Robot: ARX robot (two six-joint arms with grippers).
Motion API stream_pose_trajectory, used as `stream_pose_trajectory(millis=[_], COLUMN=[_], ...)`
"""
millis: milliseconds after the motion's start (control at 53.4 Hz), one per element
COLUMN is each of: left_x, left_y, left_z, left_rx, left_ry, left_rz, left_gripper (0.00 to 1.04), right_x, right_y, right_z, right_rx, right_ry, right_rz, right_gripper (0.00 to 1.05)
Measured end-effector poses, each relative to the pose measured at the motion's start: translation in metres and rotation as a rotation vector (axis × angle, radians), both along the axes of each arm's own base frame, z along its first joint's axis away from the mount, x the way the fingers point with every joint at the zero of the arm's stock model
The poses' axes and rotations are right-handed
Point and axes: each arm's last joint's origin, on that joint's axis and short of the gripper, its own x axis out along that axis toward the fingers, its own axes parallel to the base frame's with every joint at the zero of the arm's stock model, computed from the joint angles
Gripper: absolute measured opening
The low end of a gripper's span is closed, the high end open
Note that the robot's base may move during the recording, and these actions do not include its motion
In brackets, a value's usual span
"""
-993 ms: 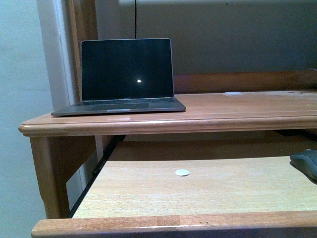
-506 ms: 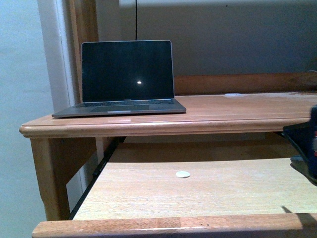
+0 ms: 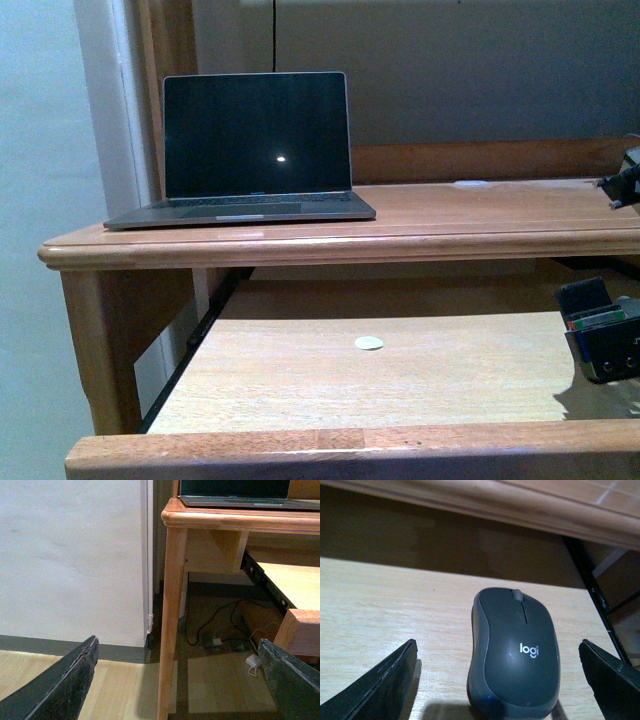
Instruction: Place mouse
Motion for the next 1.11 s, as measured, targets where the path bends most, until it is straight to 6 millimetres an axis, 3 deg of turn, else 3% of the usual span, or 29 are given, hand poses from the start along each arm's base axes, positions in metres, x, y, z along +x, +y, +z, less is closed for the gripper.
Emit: stream_pose_trajectory(millis=[225,581,749,862,1105], left_x=[0.000,0.000,0.000,0.000,0.000], left_y=[0.000,0.000,0.000,0.000,0.000], left_z=[0.000,0.000,0.000,0.000,0.000], left_rx=[0.000,0.000,0.000,0.000,0.000], left_ry=[0.000,0.000,0.000,0.000,0.000], left_rz=[0.000,0.000,0.000,0.000,0.000], left_gripper=[0.97,0.97,0.97,0.97,0.97], right_x=[0.016,0.039,0.044,0.044,0.025], right_y=[-0.002,-0.001,-0.003,-0.007,-0.025], right_z=[-0.008,-0.004,-0.006,-0.006,0.000], right_rx=[0.006,0.109,0.154,0.184,0.212], right_ry=[0.101,0.162,0.168,0.165,0.148], right_rz=[-0.022,-0.047,-0.057,-0.054,-0.051], right_gripper=[0.97,0.97,0.77,0.58,0.55])
